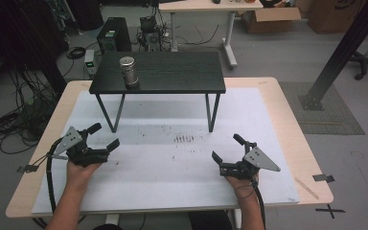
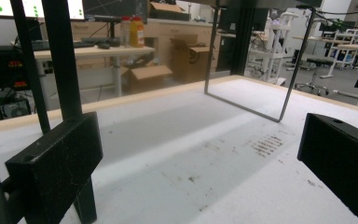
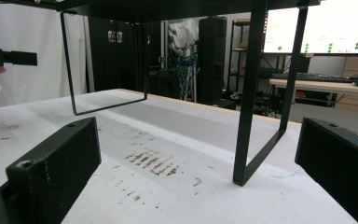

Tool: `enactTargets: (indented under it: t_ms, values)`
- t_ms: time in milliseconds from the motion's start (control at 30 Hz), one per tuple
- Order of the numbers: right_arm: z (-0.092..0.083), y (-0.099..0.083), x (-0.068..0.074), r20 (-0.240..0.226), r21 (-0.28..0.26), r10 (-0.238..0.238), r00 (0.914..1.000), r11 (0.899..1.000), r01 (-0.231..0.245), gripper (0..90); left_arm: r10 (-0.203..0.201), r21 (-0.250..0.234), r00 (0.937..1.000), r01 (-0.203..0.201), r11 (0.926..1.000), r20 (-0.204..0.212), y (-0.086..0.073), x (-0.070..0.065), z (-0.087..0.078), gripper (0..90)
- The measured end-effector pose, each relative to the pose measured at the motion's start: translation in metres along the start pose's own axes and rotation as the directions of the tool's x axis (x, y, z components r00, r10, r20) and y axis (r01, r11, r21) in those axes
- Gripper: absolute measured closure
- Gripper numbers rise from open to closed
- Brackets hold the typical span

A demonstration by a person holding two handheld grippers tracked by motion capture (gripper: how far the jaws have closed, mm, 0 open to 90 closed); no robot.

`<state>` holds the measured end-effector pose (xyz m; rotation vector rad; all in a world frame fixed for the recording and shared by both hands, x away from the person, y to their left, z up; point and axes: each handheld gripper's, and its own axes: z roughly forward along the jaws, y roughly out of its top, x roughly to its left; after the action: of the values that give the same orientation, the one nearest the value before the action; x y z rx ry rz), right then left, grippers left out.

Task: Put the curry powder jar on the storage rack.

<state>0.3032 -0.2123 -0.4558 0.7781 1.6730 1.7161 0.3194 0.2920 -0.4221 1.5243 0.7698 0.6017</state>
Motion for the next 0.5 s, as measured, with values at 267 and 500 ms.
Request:
enactTargets:
  t_ms: [267, 500]
  values:
    - [0.000, 0.000, 0.000, -0.001, -0.001, -0.001, 1.0000, 1.000, 0.001, 0.0, -0.007, 0.017, 0.9998, 0.007, 0.9998, -0.017, -0.016, 0.001, -0.002, 0.3]
    - [0.000, 0.000, 0.000, -0.001, 0.002, -0.002, 1.0000, 1.000, 0.002, 0.0, -0.019, -0.004, 0.9995, 0.019, 0.9998, -0.025, -0.029, -0.001, -0.002, 0.3]
